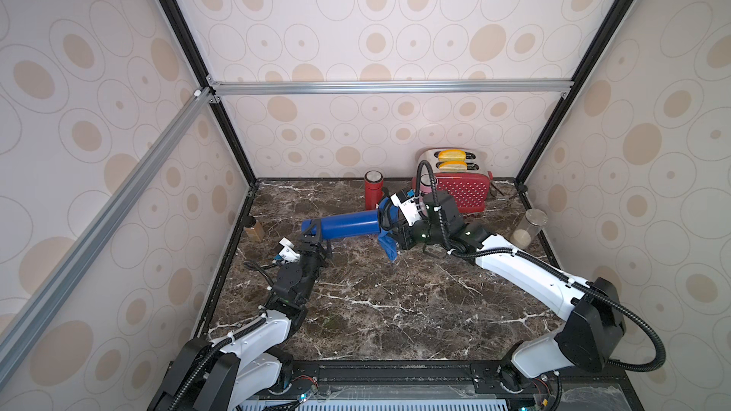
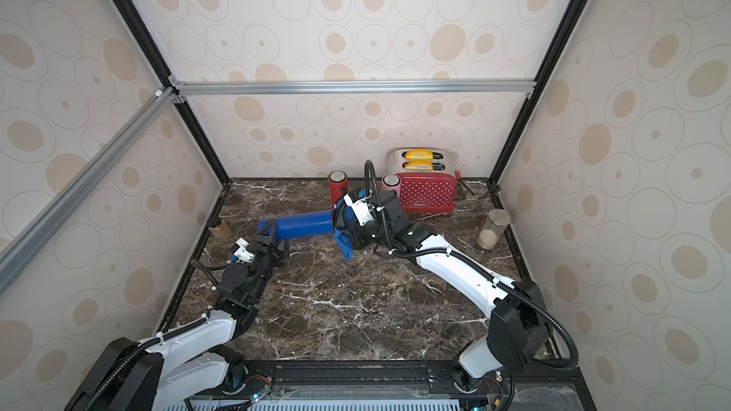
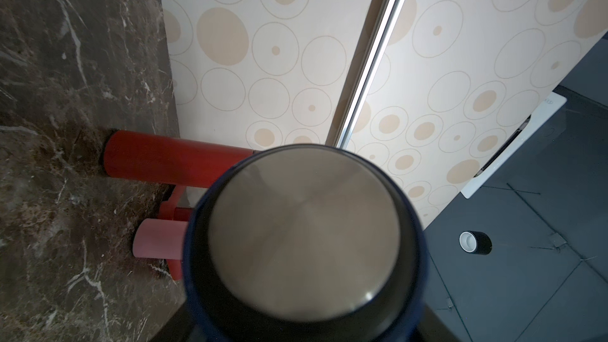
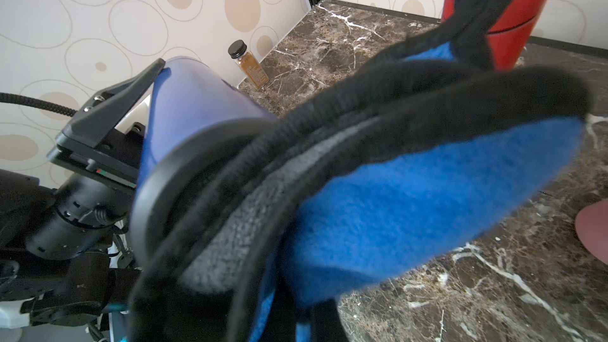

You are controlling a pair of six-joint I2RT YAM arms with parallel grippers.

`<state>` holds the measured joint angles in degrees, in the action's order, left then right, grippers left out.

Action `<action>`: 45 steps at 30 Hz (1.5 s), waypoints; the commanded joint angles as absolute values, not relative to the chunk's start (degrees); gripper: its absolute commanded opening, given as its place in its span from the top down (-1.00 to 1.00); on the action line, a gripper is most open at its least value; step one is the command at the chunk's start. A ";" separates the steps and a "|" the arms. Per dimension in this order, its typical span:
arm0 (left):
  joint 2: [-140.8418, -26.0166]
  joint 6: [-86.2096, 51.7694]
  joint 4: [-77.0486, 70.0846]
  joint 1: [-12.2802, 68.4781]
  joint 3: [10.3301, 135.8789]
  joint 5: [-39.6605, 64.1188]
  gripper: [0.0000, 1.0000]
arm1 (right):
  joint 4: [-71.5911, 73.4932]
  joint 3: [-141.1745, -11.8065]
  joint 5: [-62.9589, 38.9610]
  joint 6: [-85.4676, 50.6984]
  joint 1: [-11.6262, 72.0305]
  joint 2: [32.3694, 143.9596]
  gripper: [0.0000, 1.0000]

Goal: Wipe the surface of the thermos
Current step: Wipe the dirt from the surface of the thermos.

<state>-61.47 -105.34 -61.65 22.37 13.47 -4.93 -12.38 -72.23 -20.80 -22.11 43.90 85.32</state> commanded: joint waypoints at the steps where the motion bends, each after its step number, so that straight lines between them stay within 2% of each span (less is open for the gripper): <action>1: -59.07 -102.66 -60.65 22.92 14.55 -2.37 1.00 | -10.11 -76.26 -24.70 -20.98 44.26 84.04 1.00; 9: -53.93 -97.31 -50.66 22.89 15.08 -2.22 1.00 | -10.80 -76.90 -25.85 -21.27 44.45 82.05 1.00; 17: -54.73 -97.94 -53.42 22.91 14.68 -2.71 1.00 | -9.51 -74.41 -25.49 -21.95 44.42 82.17 1.00; 28: -56.95 -102.25 -59.92 22.86 15.59 -3.78 1.00 | 0.38 -62.27 -24.67 -26.88 44.47 85.27 1.00; 45: -57.92 -98.26 -56.15 22.83 15.12 -1.32 1.00 | -3.16 -72.79 -30.55 -24.41 44.48 88.10 1.00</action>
